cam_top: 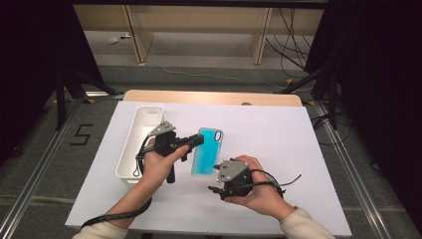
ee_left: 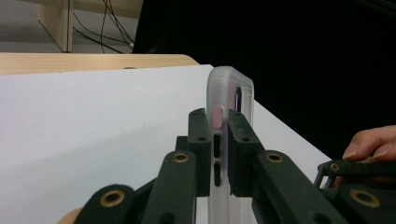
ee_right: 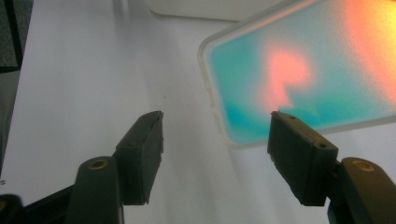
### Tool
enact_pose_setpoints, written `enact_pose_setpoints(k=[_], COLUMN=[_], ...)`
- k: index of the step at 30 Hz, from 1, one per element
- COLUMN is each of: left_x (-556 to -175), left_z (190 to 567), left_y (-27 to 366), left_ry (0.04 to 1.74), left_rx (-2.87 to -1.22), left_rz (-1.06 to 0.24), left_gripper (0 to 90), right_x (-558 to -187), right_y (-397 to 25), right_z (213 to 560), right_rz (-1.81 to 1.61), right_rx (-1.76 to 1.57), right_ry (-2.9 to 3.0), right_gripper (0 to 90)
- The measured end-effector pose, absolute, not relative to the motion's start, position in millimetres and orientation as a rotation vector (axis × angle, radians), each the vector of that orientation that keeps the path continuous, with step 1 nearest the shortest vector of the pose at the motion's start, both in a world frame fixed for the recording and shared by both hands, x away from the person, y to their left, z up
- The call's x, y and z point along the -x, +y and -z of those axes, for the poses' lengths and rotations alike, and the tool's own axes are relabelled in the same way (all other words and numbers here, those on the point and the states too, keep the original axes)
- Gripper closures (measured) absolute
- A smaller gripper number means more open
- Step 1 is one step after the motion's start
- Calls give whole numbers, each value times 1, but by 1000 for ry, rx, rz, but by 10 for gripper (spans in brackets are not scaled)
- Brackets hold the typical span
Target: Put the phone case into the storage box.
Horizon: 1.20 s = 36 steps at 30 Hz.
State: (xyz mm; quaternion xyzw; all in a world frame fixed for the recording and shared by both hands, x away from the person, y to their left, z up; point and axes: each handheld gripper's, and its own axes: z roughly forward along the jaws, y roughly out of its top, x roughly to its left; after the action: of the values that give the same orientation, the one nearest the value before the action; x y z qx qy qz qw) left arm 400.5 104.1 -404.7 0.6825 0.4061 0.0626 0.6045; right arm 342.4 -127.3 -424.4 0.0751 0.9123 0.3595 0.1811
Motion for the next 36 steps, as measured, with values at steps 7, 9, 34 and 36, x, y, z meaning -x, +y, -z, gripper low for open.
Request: enact_pose_setpoints(k=[7, 9, 34, 36], left_x=[-400, -400, -399, -398], left_z=[402, 401, 390, 389], left_y=[107, 108, 121, 122], left_ry=[930, 932, 926, 925], left_rx=[-1576, -1574, -1552, -1551], left_rz=[-154, -158, -194, -194], left_gripper=[817, 817, 817, 818], right_x=[-341, -341, -341, -340], right_y=[-132, -133, -144, -145], right_z=[425, 425, 428, 428], right_rz=[-1037, -1038, -1093, -1093], right_rx=[-243, -249, -339, -350], right_ry=[2557, 2556, 2523, 2526], right_gripper=[335, 332, 308, 306])
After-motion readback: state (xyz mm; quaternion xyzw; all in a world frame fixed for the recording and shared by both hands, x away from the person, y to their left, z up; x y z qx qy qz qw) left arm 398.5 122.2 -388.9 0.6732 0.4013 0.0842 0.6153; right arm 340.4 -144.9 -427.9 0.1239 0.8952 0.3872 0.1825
